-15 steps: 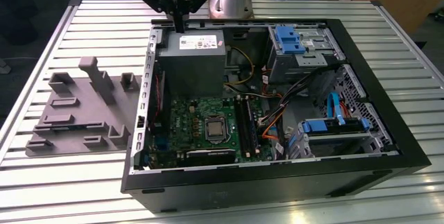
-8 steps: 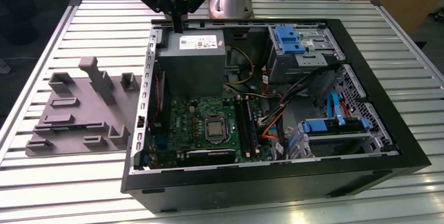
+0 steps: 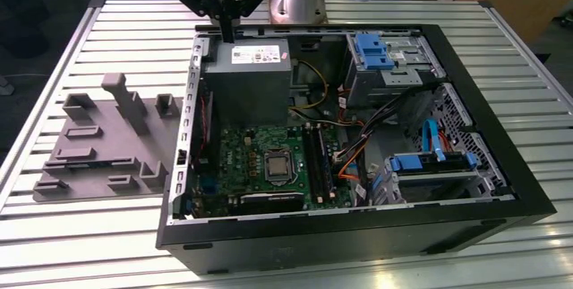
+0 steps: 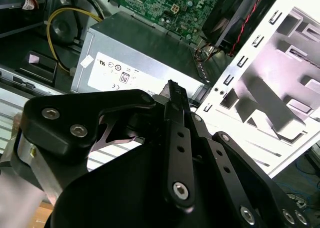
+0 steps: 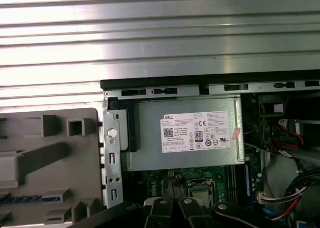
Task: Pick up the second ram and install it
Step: 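Reach for the second ram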
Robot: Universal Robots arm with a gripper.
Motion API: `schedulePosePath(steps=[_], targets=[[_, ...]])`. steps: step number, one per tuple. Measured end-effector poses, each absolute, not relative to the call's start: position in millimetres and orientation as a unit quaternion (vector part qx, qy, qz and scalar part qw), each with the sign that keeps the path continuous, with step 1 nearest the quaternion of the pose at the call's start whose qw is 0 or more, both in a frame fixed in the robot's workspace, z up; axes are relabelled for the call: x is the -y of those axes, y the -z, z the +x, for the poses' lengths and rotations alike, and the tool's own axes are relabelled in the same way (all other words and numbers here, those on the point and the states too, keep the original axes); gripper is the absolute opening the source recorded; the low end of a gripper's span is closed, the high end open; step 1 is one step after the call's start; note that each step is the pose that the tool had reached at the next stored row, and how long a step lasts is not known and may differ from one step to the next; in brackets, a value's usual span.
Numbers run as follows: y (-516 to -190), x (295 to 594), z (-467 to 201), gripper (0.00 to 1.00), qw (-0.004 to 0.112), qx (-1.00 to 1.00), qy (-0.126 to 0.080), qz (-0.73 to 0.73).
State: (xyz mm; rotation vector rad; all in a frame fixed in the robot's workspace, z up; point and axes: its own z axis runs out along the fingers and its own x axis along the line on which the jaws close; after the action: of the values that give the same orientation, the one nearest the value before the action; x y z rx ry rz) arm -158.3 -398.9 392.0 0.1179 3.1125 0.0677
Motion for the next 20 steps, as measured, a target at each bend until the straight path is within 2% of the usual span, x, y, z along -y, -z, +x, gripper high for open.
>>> schedulePosePath(steps=[20], targets=[[-391.7, 398.9, -168.2, 0.11, 0.013, -0.999, -0.022, 0.038]])
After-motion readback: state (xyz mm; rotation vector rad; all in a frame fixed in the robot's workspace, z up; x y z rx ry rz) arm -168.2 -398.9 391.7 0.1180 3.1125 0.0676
